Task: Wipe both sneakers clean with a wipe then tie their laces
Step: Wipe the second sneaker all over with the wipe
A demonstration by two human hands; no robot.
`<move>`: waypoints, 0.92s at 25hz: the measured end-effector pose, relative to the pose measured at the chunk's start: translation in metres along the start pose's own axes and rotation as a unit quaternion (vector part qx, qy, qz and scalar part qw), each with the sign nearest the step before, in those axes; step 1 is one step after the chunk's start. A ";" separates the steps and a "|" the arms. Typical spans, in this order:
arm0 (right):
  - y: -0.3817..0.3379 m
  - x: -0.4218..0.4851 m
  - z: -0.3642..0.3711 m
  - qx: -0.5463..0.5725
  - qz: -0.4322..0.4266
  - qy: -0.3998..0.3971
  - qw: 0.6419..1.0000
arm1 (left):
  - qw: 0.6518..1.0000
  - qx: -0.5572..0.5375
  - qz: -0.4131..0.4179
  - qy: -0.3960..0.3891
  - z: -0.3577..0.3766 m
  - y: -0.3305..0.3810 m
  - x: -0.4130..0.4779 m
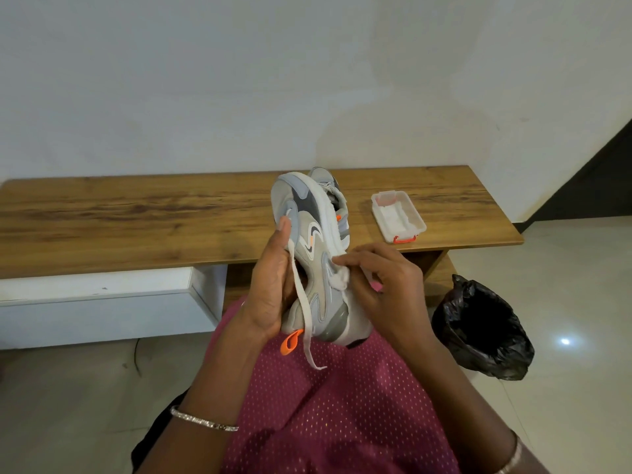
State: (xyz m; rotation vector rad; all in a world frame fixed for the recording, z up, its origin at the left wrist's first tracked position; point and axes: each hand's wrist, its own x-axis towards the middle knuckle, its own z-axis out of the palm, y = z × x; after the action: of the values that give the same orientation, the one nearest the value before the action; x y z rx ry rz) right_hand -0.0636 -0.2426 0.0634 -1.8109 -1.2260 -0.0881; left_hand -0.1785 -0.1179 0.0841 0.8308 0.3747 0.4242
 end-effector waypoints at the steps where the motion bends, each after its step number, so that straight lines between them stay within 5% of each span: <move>1: -0.002 0.004 0.004 0.002 -0.007 -0.001 1.000 | 1.000 -0.002 -0.003 0.003 0.000 0.000 -0.001; 9: -0.014 -0.038 -0.003 -0.026 -0.014 -0.030 0.999 | 0.997 0.016 0.048 0.063 -0.014 0.007 0.004; 17: -0.027 -0.029 0.008 0.010 -0.021 0.032 0.999 | 0.998 0.013 -0.002 0.058 -0.001 0.003 0.002; 23: -0.047 -0.028 0.015 -0.005 -0.059 0.001 0.998 | 0.998 -0.034 -0.031 0.037 -0.003 0.002 0.001</move>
State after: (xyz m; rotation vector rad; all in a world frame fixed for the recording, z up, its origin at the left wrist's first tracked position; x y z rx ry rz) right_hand -0.1199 -0.2476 0.0699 -1.7462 -1.3328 -0.1624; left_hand -0.1794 -0.1148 0.0839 0.7377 0.4516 0.4082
